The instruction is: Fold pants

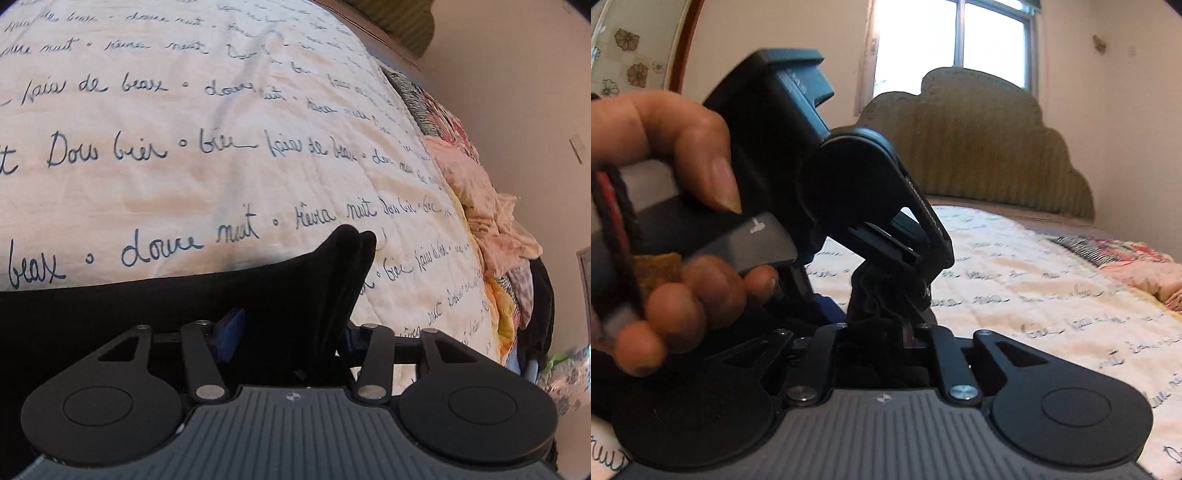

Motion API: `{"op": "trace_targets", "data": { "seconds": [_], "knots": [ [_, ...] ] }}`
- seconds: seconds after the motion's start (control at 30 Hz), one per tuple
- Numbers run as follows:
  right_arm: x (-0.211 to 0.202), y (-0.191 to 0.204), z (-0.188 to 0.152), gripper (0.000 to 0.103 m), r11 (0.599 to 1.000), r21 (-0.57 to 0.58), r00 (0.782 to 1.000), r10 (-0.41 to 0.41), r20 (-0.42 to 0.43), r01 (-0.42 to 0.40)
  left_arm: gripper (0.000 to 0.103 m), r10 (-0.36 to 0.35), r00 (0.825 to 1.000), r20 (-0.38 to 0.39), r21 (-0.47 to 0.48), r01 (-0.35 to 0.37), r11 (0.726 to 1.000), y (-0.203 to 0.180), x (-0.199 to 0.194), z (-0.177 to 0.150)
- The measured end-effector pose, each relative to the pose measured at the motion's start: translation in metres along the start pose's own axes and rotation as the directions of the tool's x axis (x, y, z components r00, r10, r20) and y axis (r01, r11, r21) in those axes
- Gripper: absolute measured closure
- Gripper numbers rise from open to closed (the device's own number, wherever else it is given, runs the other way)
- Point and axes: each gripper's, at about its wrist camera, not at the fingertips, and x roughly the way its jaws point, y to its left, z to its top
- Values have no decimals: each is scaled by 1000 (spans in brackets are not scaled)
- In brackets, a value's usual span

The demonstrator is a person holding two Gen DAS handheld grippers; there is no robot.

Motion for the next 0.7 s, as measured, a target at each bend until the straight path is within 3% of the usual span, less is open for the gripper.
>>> {"op": "trace_targets", "data": {
  "seconds": [0.07, 0.13, 0.17, 0.2, 0.23, 0.27, 0.3, 0.4, 0.57, 0.7],
  "knots": [
    [-3, -1, 0, 76, 1000, 4, 1000, -11, 21, 11, 68, 2, 1000, 5, -18, -2, 1000, 4, 0, 3],
    [-10, -6, -1, 70, 999, 35, 998, -13, 58, 11, 70, -1, 1000, 7, -20, 2, 1000, 6, -3, 3],
    [-13, -10, -2, 62, 998, 62, 997, -19, 75, 14, 73, -4, 1000, 6, -24, 5, 1000, 7, -4, 3],
    [-15, -16, -2, 44, 995, 95, 996, -34, 83, 26, 77, -8, 1000, 7, -31, 8, 999, 10, -5, 3],
    [-17, -23, -2, 33, 989, 145, 994, -54, 95, 40, 86, -14, 1000, 8, -38, 15, 999, 12, -8, 2],
    [-21, -32, -3, 16, 977, 208, 991, -78, 113, 53, 87, -20, 1000, 10, -39, 20, 999, 14, -11, 0],
    [-25, -41, -5, 12, 961, 269, 986, -101, 130, 62, 88, -23, 1000, 17, -35, 23, 999, 17, -15, -1],
    [-28, -59, -8, 12, 925, 376, 985, -117, 127, 61, 91, -22, 999, 30, -43, 23, 999, 30, -27, -6],
    [-30, -91, -17, 12, 815, 557, 962, -256, 98, 160, 94, 5, 992, 125, 43, -10, 999, 57, -81, -33],
    [-19, -98, -20, 12, 796, 582, 972, -231, 35, 168, 96, 80, 969, 235, 72, -99, 992, 101, -142, -56]
  ]
}}
